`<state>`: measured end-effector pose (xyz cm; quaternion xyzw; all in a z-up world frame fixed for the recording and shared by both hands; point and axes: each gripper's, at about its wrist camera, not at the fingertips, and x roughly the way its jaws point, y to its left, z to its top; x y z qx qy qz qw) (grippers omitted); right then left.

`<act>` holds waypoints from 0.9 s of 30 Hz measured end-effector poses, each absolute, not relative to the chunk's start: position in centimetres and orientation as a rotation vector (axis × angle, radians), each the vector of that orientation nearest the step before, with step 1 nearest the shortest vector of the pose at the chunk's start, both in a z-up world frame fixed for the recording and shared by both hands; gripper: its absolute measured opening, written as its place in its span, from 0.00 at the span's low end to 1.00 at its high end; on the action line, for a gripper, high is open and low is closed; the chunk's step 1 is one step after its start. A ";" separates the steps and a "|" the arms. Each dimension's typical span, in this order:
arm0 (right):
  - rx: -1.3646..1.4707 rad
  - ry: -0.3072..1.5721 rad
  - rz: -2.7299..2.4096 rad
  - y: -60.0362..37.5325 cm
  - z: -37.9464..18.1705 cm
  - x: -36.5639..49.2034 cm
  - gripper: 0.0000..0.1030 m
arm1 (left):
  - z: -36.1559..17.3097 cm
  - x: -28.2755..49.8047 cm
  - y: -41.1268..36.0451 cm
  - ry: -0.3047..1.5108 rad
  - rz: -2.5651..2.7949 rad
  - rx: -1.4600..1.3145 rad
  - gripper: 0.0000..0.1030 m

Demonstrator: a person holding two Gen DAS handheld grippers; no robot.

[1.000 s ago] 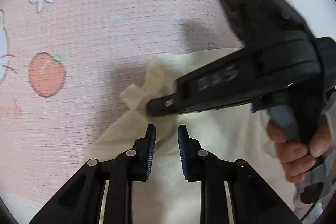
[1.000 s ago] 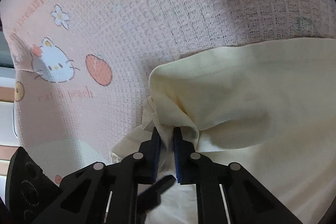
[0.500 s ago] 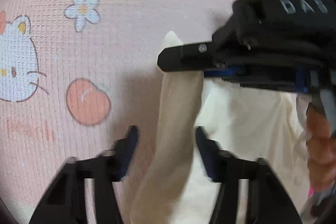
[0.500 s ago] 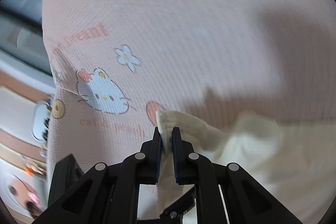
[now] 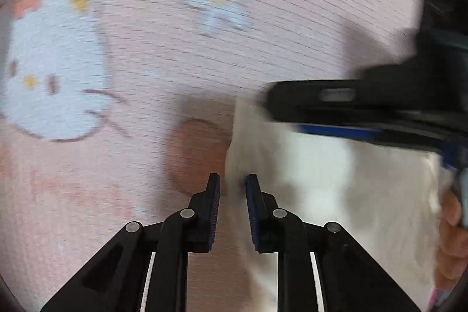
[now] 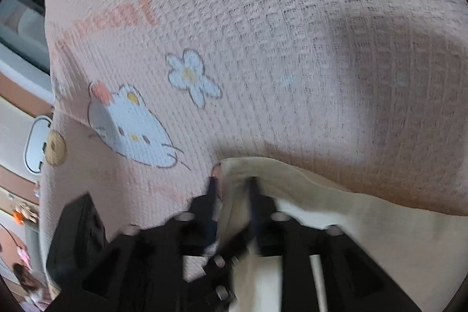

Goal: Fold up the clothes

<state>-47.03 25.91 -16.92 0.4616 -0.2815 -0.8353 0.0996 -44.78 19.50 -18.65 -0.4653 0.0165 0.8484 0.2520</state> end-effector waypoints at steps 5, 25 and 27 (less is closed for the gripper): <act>1.301 -0.753 -2.529 26.9 -14.5 -44.5 0.57 | -17.2 -45.3 17.2 -0.189 2.306 -1.331 0.16; 1.407 -0.502 -2.912 41.9 -5.0 -19.9 0.68 | -0.8 -29.5 36.1 0.144 2.140 -1.200 0.73; 1.413 -0.522 -2.950 44.4 -5.2 -17.4 0.68 | -1.8 -28.3 39.3 0.182 2.106 -1.178 0.73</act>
